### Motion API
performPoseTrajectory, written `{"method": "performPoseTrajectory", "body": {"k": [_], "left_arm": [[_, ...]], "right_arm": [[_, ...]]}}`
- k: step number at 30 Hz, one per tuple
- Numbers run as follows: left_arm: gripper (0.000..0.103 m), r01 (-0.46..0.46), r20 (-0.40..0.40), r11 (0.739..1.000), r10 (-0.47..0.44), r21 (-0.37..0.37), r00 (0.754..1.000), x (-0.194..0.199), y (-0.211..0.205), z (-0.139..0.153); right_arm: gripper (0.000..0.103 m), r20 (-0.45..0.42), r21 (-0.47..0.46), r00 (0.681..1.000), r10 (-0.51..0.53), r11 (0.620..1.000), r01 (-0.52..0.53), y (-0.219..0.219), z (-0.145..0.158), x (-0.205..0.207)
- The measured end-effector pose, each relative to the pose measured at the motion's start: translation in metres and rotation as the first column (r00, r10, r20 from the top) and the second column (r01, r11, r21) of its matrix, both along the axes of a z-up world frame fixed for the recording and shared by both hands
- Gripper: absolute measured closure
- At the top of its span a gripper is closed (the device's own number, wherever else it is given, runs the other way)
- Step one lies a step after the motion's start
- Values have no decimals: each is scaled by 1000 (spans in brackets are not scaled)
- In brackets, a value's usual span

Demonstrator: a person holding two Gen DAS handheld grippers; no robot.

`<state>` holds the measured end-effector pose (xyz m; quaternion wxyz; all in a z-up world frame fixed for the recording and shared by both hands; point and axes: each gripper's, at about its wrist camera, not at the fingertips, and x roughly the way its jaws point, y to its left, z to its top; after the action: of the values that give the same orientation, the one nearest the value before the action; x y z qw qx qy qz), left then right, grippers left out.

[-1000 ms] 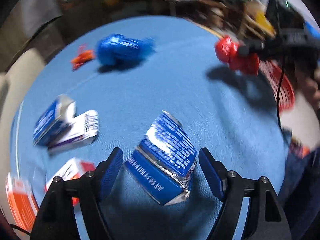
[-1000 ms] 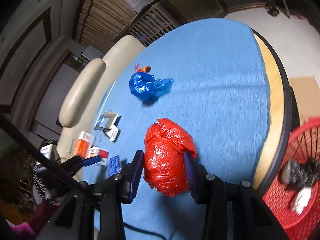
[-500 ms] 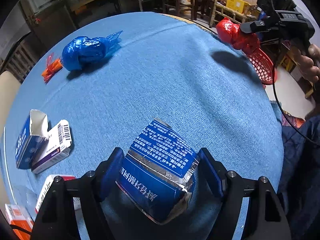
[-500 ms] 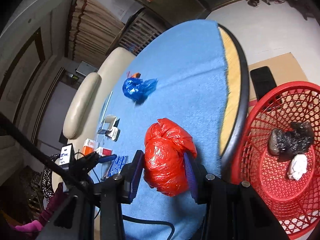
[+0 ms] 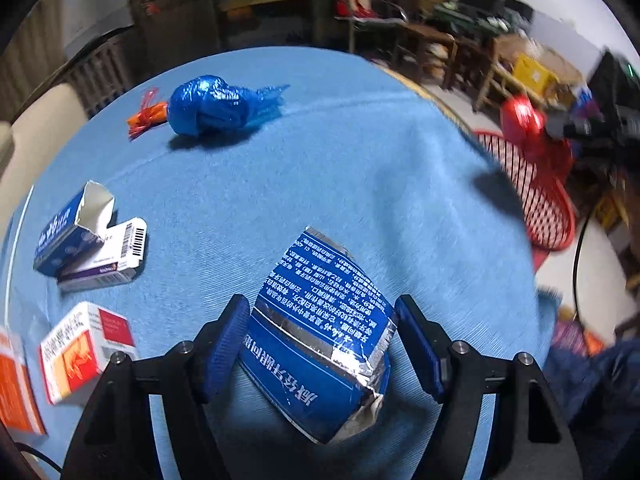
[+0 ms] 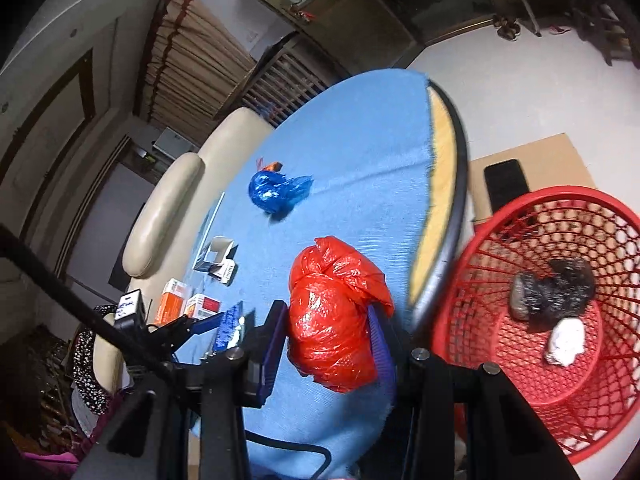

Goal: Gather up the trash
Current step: 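Carry both to the red basket and open both tools to drop them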

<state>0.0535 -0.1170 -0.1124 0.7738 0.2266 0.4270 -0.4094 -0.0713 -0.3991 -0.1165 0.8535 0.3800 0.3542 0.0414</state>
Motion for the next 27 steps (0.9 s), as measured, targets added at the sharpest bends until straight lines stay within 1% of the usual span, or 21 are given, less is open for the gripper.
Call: {"method": "performPoseTrajectory", "body": {"k": [3, 6, 11, 14, 16, 20, 23, 27], "left_arm": [[27, -34, -1, 998, 34, -45, 999, -11, -12, 6], [27, -45, -20, 996, 43, -83, 999, -23, -28, 12], [27, -17, -37, 993, 13, -113, 999, -40, -69, 22], [27, -2, -44, 993, -3, -121, 999, -47, -94, 27], [27, 13, -49, 993, -19, -120, 999, -54, -111, 29], [27, 76, -59, 993, -81, -93, 995, -77, -149, 26], [27, 137, -44, 989, -139, -60, 989, -96, -175, 23], [27, 186, -38, 982, -187, -44, 982, -111, -203, 23]], "right_arm": [[60, 2, 6, 999, -39, 999, 39, -14, -3, -20], [60, -8, 3, 996, -85, 996, 85, -31, -8, -39], [60, -26, 34, 984, -175, 984, 176, -63, -20, -73], [60, -42, 36, 974, -220, 974, 222, -80, -26, -91], [60, -56, 44, 968, -244, 968, 247, -88, -32, -101], [59, -81, 65, 959, -270, 959, 275, -99, -43, -116], [59, -95, 79, 954, -285, 953, 292, -105, -50, -125], [58, -94, 103, 944, -317, 940, 326, -117, -55, -142]]}}
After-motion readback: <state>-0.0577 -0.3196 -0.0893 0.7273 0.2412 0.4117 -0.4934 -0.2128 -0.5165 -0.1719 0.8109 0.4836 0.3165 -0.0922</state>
